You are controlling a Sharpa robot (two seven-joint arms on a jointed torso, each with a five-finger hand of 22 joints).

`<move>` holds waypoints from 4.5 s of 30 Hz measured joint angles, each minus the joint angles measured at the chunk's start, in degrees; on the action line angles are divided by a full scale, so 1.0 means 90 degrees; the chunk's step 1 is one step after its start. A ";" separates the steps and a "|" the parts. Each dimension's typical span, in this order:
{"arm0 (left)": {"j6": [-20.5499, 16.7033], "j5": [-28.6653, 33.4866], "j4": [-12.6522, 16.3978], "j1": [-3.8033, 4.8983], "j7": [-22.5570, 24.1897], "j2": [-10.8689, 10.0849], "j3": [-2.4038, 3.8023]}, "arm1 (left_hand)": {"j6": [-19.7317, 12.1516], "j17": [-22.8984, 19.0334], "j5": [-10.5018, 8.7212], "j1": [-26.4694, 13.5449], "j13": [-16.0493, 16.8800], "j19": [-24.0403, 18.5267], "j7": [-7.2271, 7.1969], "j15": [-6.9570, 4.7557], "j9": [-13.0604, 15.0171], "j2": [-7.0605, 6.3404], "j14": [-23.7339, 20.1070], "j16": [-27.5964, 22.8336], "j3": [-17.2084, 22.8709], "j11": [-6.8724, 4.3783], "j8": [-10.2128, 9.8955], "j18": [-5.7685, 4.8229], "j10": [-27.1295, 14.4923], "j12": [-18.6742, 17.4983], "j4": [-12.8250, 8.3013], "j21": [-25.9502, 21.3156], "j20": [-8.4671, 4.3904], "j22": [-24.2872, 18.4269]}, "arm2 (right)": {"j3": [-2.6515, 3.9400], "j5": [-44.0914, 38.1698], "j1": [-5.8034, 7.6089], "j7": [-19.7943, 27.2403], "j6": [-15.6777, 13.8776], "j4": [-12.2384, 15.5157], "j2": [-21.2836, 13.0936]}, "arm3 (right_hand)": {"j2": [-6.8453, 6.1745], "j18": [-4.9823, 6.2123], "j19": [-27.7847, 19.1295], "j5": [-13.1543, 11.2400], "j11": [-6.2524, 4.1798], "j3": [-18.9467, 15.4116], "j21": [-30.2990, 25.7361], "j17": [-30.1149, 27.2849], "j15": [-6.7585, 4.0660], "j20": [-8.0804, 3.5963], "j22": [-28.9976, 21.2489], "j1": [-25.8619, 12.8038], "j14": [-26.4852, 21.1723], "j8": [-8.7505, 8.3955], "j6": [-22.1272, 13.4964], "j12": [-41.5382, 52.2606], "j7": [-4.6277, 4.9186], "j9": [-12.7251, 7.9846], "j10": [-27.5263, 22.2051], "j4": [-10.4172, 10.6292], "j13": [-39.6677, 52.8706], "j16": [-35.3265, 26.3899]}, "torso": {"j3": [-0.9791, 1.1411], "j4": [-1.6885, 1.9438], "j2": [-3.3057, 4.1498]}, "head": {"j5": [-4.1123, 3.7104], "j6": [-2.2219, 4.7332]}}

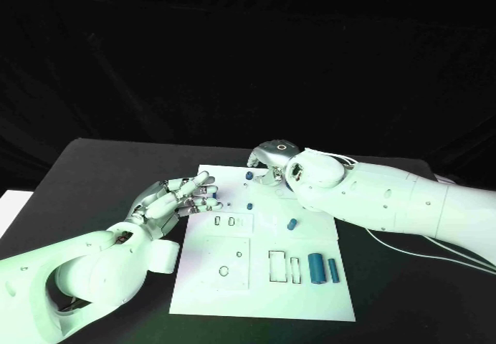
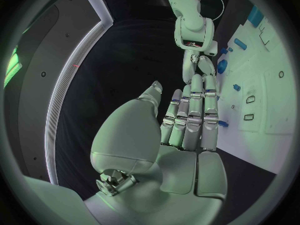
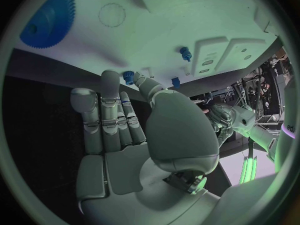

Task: Assemble the parts on the task board

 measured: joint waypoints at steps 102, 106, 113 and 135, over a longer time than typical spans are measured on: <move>0.0078 0.0048 -0.0139 0.0003 -0.0016 0.0031 -0.0003 | 0.0000 0.0073 -0.0024 0.0001 0.0000 0.0023 0.0000 0.0000 0.0000 0.0052 0.0000 0.0000 -0.0037 0.0000 0.0000 -0.0001 0.0000 -0.0032 -0.0069 -0.0051 0.0023 -0.0019 | 0.0039 0.1121 -0.0178 -0.0485 -0.0156 0.1041 -0.1304 | 0.0506 -0.0548 0.1585 0.0455 -0.0445 -0.1215 0.2396 0.4784 -0.0262 -0.0210 0.3138 0.0453 0.0263 0.0347 0.0512 0.7867 -0.0113 0.0023 0.3026 0.0426 0.7889 0.5031 | 0.0044 -0.0150 0.0010 | -0.0067 -0.0002; 0.0081 0.0048 -0.0145 0.0003 -0.0019 0.0031 -0.0003 | 0.0000 0.0073 -0.0024 0.0001 0.0000 0.0023 0.0000 0.0000 0.0000 0.0052 0.0000 0.0000 -0.0037 0.0000 0.0000 -0.0001 0.0000 -0.0032 -0.0069 -0.0051 0.0023 -0.0018 | 0.0043 0.1060 -0.0150 -0.0546 -0.0279 0.1194 -0.1177 | 0.0476 -0.0548 0.1585 0.0457 -0.0455 -0.1213 0.2396 0.4784 -0.0262 -0.0210 0.3142 0.0404 0.0263 0.0310 0.0517 0.7841 -0.0118 0.0023 0.3036 0.0428 0.7906 0.5031 | 0.0044 -0.0147 0.0009 | -0.0059 0.0011; 0.0086 0.0050 -0.0149 0.0003 -0.0022 0.0034 -0.0002 | 0.0000 0.0073 -0.0024 0.0001 0.0000 0.0023 0.0000 0.0000 0.0000 0.0052 0.0000 0.0000 -0.0037 0.0000 0.0000 -0.0001 0.0000 -0.0031 -0.0069 -0.0051 0.0023 -0.0018 | 0.0044 0.0923 -0.0135 -0.0658 -0.0409 0.1262 -0.0785 | 0.0452 -0.0548 0.1585 0.0458 -0.0455 -0.1214 0.2396 0.4783 -0.0262 -0.0210 0.3142 0.0379 0.0263 0.0290 0.0525 0.7834 -0.0126 0.0023 0.3037 0.0429 0.7912 0.5031 | 0.0045 -0.0145 0.0009 | -0.0038 0.0019; 0.0102 0.0053 -0.0143 0.0003 -0.0027 0.0046 -0.0002 | 0.0000 0.0084 -0.0024 0.0001 0.0000 0.0047 0.0000 0.0000 0.0000 0.0052 0.0000 0.0000 -0.0054 0.0000 0.0000 -0.0001 0.0000 -0.0031 -0.0087 -0.0051 -0.0001 -0.0023 | 0.0024 0.0758 -0.0169 -0.0812 -0.0363 0.0670 0.0080 | 0.0467 -0.0548 0.1585 0.0452 -0.0455 -0.1182 0.2396 0.4781 -0.0262 -0.0210 0.3140 0.0295 0.0263 0.0183 0.0554 0.7766 -0.0158 0.0027 0.3036 0.0465 0.7912 0.4995 | 0.0044 -0.0150 0.0016 | 0.0021 -0.0009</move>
